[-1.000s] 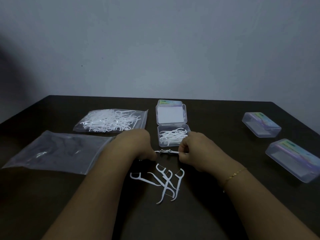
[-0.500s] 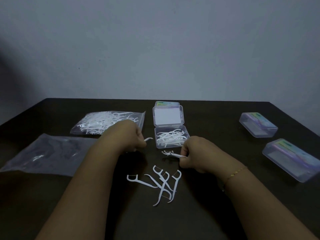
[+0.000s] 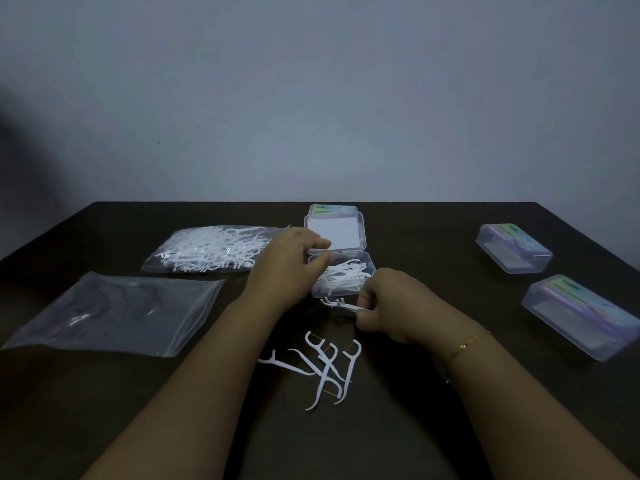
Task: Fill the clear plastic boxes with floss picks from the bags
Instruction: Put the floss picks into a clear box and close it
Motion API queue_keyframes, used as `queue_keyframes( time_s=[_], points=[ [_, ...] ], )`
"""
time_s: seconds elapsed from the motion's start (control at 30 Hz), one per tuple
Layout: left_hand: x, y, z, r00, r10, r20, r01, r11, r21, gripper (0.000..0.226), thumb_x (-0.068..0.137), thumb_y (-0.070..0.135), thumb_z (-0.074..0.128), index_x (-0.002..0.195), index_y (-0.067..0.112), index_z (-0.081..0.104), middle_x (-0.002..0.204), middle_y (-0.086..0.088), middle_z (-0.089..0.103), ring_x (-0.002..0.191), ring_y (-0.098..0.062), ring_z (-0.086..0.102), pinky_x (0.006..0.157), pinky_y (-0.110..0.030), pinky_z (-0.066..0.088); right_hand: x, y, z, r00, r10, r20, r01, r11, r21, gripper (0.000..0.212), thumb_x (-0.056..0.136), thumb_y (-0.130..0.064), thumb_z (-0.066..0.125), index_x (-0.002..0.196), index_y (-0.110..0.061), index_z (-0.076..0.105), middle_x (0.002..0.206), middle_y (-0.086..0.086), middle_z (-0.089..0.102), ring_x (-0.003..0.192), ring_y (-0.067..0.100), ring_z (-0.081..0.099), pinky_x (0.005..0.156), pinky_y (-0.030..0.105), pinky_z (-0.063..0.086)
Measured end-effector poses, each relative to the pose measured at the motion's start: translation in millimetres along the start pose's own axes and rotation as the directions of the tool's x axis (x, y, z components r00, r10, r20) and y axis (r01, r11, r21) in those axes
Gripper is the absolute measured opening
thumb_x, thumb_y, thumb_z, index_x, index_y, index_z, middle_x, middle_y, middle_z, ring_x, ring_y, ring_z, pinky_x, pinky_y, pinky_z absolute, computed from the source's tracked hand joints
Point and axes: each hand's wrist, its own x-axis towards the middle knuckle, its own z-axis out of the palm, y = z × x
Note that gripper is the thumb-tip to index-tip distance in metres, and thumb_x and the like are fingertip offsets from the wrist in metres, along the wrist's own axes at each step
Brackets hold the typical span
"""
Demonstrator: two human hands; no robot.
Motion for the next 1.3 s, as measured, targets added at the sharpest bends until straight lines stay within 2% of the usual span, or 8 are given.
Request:
queue_keyframes(
  time_s=[0.1, 0.23, 0.4, 0.53, 0.6, 0.73, 0.9, 1.3],
  points=[
    [0.9, -4.5, -2.1, 0.998, -0.066, 0.023, 0.066, 0.998, -0.006, 0.030, 0.088, 0.039, 0.063, 0.115, 0.026, 0.067, 0.107, 0.004, 0.058, 0.089, -0.009, 0.055, 0.081, -0.034, 0.051, 0.1, 0.1, -2.8, 0.997, -0.011, -0.080, 0.017, 0.996, 0.085, 0.010, 0.080, -0.022, 0.068, 0.072, -0.017, 0.068, 0.085, -0.001, 0.058, 0.077, 0.013, 0.058, 0.070, 0.029, 0.051],
    [2.4, -9.3, -4.1, 0.989, -0.113, 0.098, 0.116, 0.993, -0.022, 0.029, 0.088, 0.034, 0.064, 0.115, 0.025, 0.067, 0.113, 0.004, 0.062, 0.091, -0.010, 0.056, 0.084, -0.032, 0.049, 0.5, 1.5, -4.6, 0.972, 0.008, -0.237, 0.043, 0.977, 0.210, 0.009, 0.084, -0.021, 0.065, 0.076, -0.020, 0.062, 0.080, -0.008, 0.053, 0.069, 0.007, 0.051, 0.060, 0.020, 0.043],
    [2.4, -10.5, -5.1, 0.975, -0.137, 0.174, 0.144, 0.989, -0.031, 0.031, 0.087, 0.025, 0.067, 0.118, 0.025, 0.066, 0.117, 0.004, 0.063, 0.094, -0.009, 0.054, 0.090, -0.031, 0.046, 7.6, 6.9, 1.0, 0.865, 0.127, -0.485, 0.156, 0.851, 0.501, 0.005, 0.086, -0.016, 0.063, 0.082, -0.019, 0.062, 0.076, -0.007, 0.059, 0.066, 0.005, 0.052, 0.057, 0.013, 0.043],
    [3.0, -10.4, -5.4, 0.969, -0.136, 0.207, 0.148, 0.988, -0.043, 0.035, 0.087, 0.023, 0.066, 0.122, 0.023, 0.064, 0.121, 0.002, 0.063, 0.101, -0.010, 0.056, 0.089, -0.027, 0.044, 13.7, 6.1, 7.5, 0.787, 0.183, -0.590, 0.281, 0.745, 0.606, 0.015, 0.087, -0.012, 0.062, 0.077, -0.022, 0.060, 0.072, -0.004, 0.060, 0.064, 0.007, 0.051, 0.055, 0.009, 0.044],
    [3.5, -10.3, -5.6, 0.968, -0.121, 0.219, 0.131, 0.991, -0.031, 0.036, 0.087, 0.024, 0.067, 0.123, 0.023, 0.064, 0.122, 0.002, 0.063, 0.100, -0.009, 0.055, 0.087, -0.025, 0.042, 17.4, 6.5, 11.4, 0.788, 0.190, -0.585, 0.278, 0.738, 0.615, 0.014, 0.088, -0.013, 0.062, 0.080, -0.023, 0.060, 0.074, -0.003, 0.060, 0.068, 0.011, 0.053, 0.057, 0.009, 0.046],
    [3.4, -10.7, -7.1, 0.965, -0.113, 0.236, 0.119, 0.993, -0.012, 0.037, 0.087, 0.026, 0.067, 0.123, 0.023, 0.063, 0.123, 0.002, 0.062, 0.103, -0.011, 0.056, 0.090, -0.027, 0.043, 25.7, 11.0, 17.8, 0.823, 0.171, -0.542, 0.222, 0.781, 0.584, 0.009, 0.089, -0.018, 0.062, 0.083, -0.024, 0.061, 0.085, 0.002, 0.062, 0.082, 0.019, 0.057, 0.068, 0.025, 0.049],
    [4.0, -11.1, -8.1, 0.959, -0.117, 0.256, 0.130, 0.991, -0.032, 0.037, 0.086, 0.024, 0.068, 0.123, 0.021, 0.064, 0.126, 0.001, 0.062, 0.107, -0.012, 0.057, 0.093, -0.028, 0.043, 34.2, 19.7, 24.4, 0.878, 0.147, -0.455, 0.094, 0.880, 0.465, 0.003, 0.089, -0.022, 0.062, 0.090, -0.024, 0.064, 0.099, 0.006, 0.062, 0.087, 0.014, 0.058, 0.073, 0.026, 0.052],
    [1.4, -8.1, -11.9, 0.960, -0.123, 0.253, 0.131, 0.991, -0.013, 0.030, 0.088, 0.023, 0.067, 0.118, 0.018, 0.068, 0.124, 0.001, 0.064, 0.106, -0.014, 0.059, 0.092, -0.028, 0.043, 32.0, 20.0, 20.2, 0.918, 0.112, -0.380, 0.037, 0.930, 0.365, 0.027, 0.091, -0.021, 0.059, 0.117, -0.018, 0.066, 0.121, 0.005, 0.061, 0.102, 0.014, 0.058, 0.092, 0.030, 0.051]
  ],
)
